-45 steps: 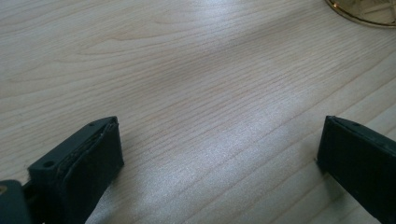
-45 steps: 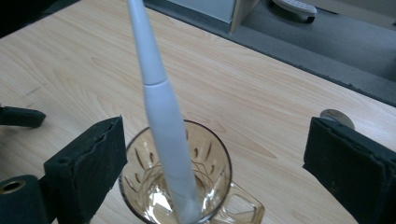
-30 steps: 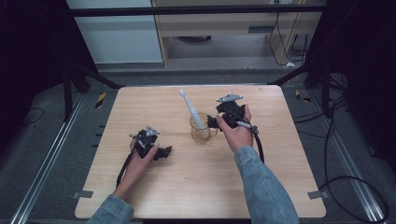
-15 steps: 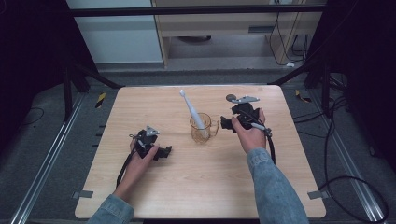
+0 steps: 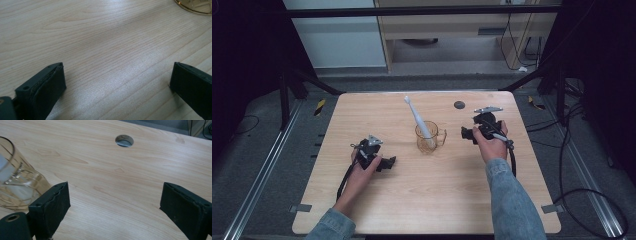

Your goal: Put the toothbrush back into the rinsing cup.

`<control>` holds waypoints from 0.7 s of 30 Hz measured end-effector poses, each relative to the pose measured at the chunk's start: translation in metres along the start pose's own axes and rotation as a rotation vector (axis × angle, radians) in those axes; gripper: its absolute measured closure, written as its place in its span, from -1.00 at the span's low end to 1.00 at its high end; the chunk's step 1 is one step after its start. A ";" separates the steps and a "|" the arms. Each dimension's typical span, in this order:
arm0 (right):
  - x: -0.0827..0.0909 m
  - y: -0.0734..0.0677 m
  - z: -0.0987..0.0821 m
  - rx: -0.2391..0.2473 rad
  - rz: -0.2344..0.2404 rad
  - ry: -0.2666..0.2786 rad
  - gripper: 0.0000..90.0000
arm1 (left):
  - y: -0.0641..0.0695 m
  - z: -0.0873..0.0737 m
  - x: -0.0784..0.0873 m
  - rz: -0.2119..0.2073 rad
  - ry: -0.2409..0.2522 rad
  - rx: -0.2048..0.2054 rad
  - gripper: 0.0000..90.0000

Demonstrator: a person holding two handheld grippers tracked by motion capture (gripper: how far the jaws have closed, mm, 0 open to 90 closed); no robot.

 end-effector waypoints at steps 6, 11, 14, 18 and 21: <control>-0.007 0.016 -0.013 -0.016 -0.029 -0.023 -0.78 | 0.000 0.000 0.000 0.000 0.000 0.000 -1.00; -0.009 0.026 -0.023 -0.018 -0.049 -0.032 -0.78 | 0.000 0.000 0.000 0.000 0.000 0.001 -1.00; -0.013 0.034 -0.031 -0.022 -0.067 -0.040 -0.78 | 0.000 0.000 0.000 0.000 0.000 0.001 -1.00; -0.015 0.041 -0.039 -0.045 -0.071 -0.045 -0.79 | 0.000 0.000 0.000 0.000 0.000 0.001 -1.00; -0.016 0.045 -0.043 -0.053 -0.072 -0.046 -0.78 | 0.000 0.000 0.000 0.000 0.000 0.002 -1.00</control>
Point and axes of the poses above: each handheld gripper's, and its own axes: x roughly backward along the jaws, z roughly out of its top, y roughly to its right, the point moved 10 cm from there along -x, roughly forward along the jaws, and after that the axes turned 13 degrees about -y, right-handed, at the moved point
